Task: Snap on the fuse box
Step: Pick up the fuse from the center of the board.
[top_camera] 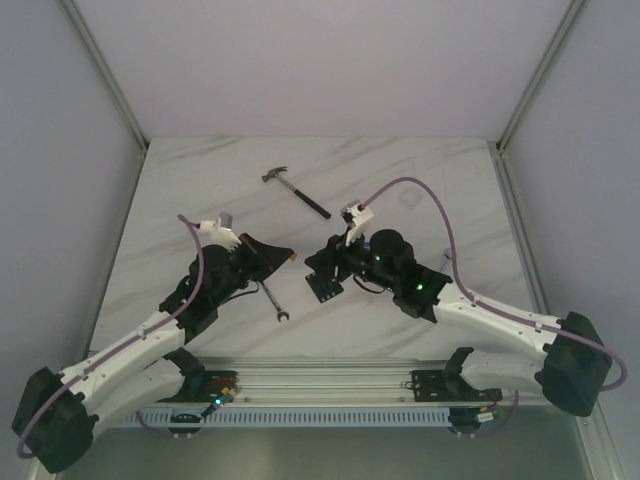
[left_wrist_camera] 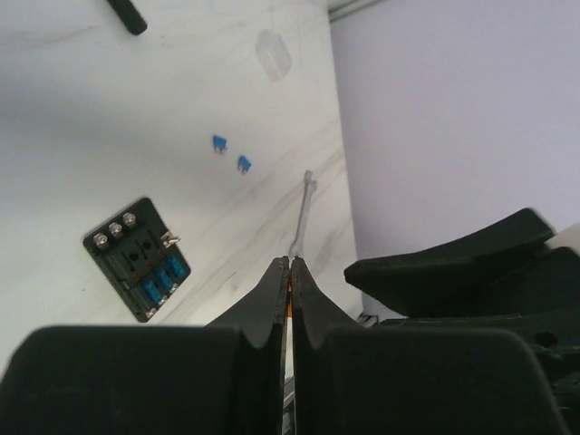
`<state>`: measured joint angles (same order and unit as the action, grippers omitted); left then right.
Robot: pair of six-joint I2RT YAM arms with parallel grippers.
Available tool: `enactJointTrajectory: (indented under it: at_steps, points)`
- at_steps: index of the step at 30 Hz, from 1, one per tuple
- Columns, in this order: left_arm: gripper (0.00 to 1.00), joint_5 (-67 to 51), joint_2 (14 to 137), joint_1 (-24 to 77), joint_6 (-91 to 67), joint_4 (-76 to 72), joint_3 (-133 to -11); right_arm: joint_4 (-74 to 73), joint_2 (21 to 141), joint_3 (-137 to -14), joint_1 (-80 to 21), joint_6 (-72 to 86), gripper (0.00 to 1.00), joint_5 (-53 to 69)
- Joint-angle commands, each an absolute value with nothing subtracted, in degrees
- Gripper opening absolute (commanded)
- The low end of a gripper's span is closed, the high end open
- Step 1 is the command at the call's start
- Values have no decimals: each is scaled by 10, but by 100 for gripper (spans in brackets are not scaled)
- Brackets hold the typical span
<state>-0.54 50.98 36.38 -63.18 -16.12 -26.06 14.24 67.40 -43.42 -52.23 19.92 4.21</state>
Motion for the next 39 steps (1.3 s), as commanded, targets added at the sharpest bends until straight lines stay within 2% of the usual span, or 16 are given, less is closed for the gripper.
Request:
enactJointTrajectory:
  at_steps: [1, 9, 23, 39]
  points:
    - [3, 36, 471, 365, -671, -214, -241, 302, 646, -387, -523, 337, 47, 30]
    - [3, 42, 444, 374, -748, -328, -197, 452, 660, -347, -522, 447, 45, 37]
    - [2, 73, 433, 413, -789, -414, -184, 529, 697, -336, -521, 503, 39, 44]
    - [2, 69, 441, 426, -805, -444, -181, 598, 718, -330, -520, 517, 20, 81]
